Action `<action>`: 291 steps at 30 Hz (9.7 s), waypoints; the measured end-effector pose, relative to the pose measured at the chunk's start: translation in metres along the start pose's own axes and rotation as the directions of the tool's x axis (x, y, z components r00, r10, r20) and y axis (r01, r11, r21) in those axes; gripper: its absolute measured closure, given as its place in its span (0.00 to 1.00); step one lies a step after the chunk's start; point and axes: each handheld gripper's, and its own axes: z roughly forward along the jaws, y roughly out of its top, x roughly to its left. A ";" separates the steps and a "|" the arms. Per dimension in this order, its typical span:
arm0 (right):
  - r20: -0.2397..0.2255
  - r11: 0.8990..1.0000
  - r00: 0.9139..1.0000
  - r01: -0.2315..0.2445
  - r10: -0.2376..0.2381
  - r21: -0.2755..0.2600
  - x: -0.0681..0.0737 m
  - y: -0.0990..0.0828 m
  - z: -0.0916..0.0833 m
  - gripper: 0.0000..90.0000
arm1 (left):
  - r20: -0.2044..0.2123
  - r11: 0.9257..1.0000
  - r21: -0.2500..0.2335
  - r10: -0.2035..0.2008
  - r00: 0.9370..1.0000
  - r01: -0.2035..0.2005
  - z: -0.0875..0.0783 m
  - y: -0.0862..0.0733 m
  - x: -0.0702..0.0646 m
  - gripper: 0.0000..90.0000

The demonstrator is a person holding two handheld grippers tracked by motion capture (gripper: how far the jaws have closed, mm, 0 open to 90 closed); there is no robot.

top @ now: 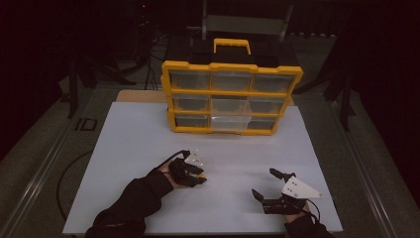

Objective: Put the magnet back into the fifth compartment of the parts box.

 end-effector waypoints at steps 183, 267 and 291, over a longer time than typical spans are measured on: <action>-0.002 1.000 1.000 -0.002 0.002 -0.019 -0.001 0.000 -0.002 0.09 | -0.092 0.983 -0.158 -0.105 0.990 0.089 -0.083 0.195 0.092 0.69; 0.014 1.000 1.000 -0.003 0.004 -0.014 -0.001 -0.001 -0.003 0.09 | -0.080 0.948 -0.316 -0.075 0.994 0.046 -0.125 0.150 0.069 0.00; 0.020 1.000 1.000 -0.018 0.018 -0.015 -0.001 -0.001 -0.005 0.09 | -0.049 0.913 -0.404 -0.072 0.996 0.046 -0.143 0.129 0.059 0.00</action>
